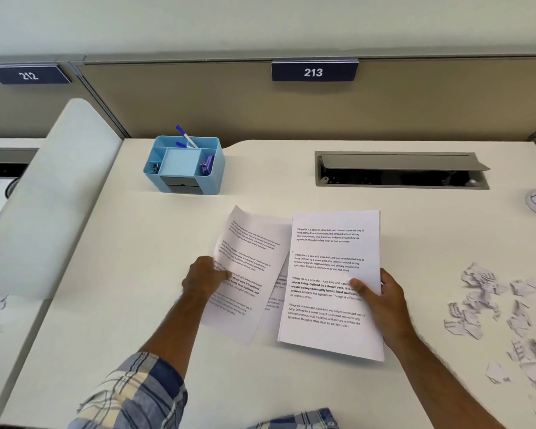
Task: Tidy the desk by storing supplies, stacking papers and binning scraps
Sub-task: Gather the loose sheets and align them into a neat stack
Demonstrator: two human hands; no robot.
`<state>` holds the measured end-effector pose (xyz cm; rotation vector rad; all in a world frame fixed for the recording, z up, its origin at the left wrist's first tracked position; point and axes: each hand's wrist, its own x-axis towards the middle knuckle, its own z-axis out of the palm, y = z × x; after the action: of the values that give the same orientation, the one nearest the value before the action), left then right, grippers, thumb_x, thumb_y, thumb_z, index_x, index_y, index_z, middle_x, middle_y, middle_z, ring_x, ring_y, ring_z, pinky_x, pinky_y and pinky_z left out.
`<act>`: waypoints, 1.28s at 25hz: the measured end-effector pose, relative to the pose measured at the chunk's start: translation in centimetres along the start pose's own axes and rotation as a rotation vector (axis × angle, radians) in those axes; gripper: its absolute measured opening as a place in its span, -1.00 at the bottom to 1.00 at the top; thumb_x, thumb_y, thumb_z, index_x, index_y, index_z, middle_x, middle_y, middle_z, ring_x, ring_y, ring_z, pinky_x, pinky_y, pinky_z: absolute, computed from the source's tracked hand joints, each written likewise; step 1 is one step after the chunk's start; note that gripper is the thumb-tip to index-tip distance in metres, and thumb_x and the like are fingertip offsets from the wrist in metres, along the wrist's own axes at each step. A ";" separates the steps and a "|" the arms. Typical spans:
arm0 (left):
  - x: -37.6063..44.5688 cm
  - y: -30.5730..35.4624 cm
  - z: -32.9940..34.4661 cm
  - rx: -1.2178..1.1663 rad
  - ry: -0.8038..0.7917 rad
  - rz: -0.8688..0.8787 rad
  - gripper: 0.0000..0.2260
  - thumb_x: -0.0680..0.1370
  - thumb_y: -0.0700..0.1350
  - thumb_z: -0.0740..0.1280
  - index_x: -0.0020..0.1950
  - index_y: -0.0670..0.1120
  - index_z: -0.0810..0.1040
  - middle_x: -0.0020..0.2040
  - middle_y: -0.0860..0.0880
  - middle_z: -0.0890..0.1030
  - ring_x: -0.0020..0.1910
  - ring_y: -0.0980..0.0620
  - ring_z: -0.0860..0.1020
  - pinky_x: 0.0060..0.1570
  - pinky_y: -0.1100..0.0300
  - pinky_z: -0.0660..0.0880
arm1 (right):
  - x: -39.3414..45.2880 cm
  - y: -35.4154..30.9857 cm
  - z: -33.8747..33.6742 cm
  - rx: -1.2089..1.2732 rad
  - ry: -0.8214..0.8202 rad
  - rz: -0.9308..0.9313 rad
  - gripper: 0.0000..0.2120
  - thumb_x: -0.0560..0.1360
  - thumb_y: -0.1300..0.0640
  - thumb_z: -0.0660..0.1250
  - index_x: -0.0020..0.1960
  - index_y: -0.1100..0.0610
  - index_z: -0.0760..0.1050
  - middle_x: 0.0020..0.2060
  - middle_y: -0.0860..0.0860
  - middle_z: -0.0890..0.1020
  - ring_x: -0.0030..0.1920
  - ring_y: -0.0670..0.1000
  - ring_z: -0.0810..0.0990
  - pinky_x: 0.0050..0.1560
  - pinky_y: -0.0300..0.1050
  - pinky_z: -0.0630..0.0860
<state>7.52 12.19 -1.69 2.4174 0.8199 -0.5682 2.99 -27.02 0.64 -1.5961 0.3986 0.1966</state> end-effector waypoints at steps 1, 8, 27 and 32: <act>-0.3 -0.2 -0.2 -0.012 0.002 0.000 -0.62 0.37 0.09 0.59 0.03 -0.08 0.60 0.05 -0.10 0.70 0.01 -0.16 0.66 0.08 -0.07 0.62 | -0.1 0.0 -0.1 0.002 0.004 -0.002 -0.70 0.49 0.17 0.53 0.19 0.06 0.60 0.07 -0.01 0.75 0.04 0.09 0.74 0.15 0.24 0.64; -2.6 -0.2 0.4 -0.033 0.110 0.025 -0.65 0.43 -0.02 0.54 0.13 -0.12 0.57 0.11 -0.14 0.69 0.07 -0.20 0.66 0.07 -0.03 0.62 | -1.2 0.2 -0.9 0.003 0.019 -0.016 -0.70 0.49 0.18 0.52 0.20 0.07 0.60 0.07 -0.01 0.75 0.04 0.09 0.74 0.14 0.22 0.64; -4.8 -1.4 -4.4 -0.285 0.066 0.083 -0.67 0.40 -0.06 0.55 0.11 -0.14 0.65 -0.05 -0.04 0.71 -0.11 -0.06 0.67 -0.04 0.05 0.63 | -3.4 0.8 -2.3 -0.033 0.042 -0.039 -0.72 0.51 0.17 0.51 0.20 0.07 0.60 0.05 -0.03 0.75 0.02 0.06 0.75 0.09 0.14 0.66; -8.8 -0.7 -8.4 -0.474 0.108 0.225 -0.72 0.44 -0.11 0.58 0.13 -0.08 0.68 -0.05 -0.01 0.74 -0.13 -0.01 0.71 -0.01 -0.01 0.67 | -3.6 1.1 -1.3 -0.085 -0.016 -0.054 -0.68 0.51 0.14 0.52 0.24 0.04 0.58 0.08 -0.04 0.75 0.04 0.05 0.74 0.09 0.12 0.65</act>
<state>2.45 13.84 9.24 2.0726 0.6279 -0.1353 -0.88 -27.89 1.02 -1.6858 0.3385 0.1870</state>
